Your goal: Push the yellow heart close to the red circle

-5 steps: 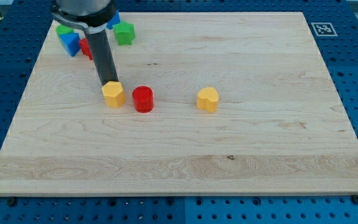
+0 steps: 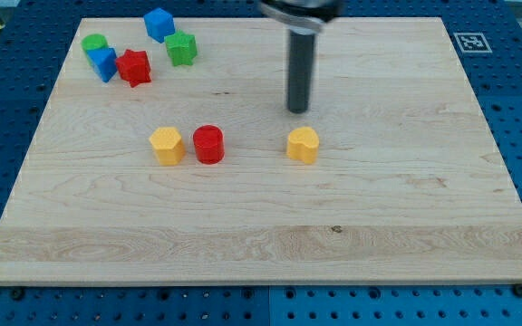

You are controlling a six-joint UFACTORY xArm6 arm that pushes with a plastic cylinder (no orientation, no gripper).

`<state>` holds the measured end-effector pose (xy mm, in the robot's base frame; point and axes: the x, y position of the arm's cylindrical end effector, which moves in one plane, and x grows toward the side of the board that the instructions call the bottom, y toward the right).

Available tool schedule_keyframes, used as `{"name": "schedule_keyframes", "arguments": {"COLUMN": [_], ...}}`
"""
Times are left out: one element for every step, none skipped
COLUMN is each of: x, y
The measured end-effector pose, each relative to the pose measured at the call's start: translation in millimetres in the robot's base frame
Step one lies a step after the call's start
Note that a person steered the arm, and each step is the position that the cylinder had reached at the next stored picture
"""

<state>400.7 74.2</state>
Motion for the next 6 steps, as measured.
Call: {"name": "schedule_keyframes", "arguments": {"x": [37, 57, 59, 59, 59, 62], "y": [24, 24, 12, -8, -24, -21]}}
